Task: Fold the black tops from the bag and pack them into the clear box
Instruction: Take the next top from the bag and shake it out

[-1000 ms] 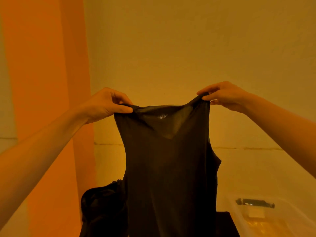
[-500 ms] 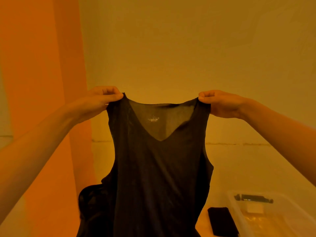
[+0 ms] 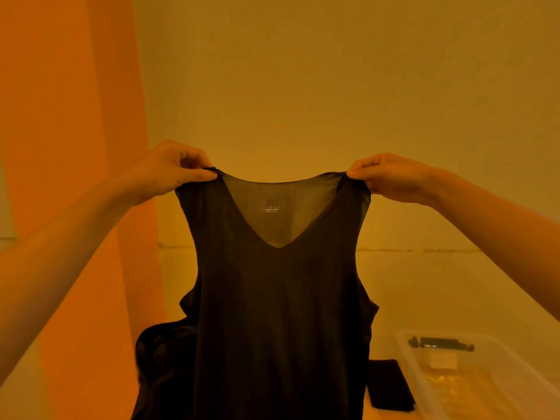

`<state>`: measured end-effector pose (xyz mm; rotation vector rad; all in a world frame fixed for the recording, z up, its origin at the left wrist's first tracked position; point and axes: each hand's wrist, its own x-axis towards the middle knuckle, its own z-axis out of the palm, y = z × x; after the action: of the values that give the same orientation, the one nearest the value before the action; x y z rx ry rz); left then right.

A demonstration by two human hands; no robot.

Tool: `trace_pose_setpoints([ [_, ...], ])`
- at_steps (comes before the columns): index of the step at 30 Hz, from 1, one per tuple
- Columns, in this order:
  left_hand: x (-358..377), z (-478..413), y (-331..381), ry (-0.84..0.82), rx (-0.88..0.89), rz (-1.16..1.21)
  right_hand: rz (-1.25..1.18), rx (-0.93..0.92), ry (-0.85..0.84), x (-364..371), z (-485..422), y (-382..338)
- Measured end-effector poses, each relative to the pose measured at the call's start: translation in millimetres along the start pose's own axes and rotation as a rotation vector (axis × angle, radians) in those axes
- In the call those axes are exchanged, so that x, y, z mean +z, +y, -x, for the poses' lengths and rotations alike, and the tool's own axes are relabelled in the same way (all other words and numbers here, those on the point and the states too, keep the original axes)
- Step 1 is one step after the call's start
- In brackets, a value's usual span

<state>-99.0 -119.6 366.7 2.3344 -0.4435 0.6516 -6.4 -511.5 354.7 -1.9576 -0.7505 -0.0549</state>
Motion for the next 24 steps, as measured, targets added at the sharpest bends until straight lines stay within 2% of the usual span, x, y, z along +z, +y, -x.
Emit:
trace_pose_setpoints([
  [2,3.5,-0.2,3.1,0.024,0.01,0.111,-0.17,-0.011,0.028,6.0,0.3,-1.4],
  [5,6.8,-0.1,7.1,0.04,0.02,0.286,-0.292,0.008,0.031,13.8,3.4,-0.7],
  [8,4.8,3.8,9.8,0.027,0.06,0.22,-0.479,0.014,0.015,20.3,6.0,-2.8],
  [10,2.1,6.7,11.5,0.014,0.065,0.195,-0.548,0.015,0.063,23.2,3.7,-3.8],
  [12,-0.1,9.5,13.8,-0.005,0.054,0.232,-0.525,0.011,0.11,24.8,0.7,-5.2],
  [15,-0.9,9.9,13.6,-0.003,0.055,0.276,-0.382,-0.034,0.02,23.6,-2.5,-6.9],
  [20,-0.3,11.3,7.1,0.115,0.098,0.267,-0.235,0.049,-0.041,25.7,-0.8,-9.8],
  [24,-0.2,9.2,6.7,0.108,0.078,0.335,-0.303,0.056,0.033,32.9,-4.5,-9.9],
])
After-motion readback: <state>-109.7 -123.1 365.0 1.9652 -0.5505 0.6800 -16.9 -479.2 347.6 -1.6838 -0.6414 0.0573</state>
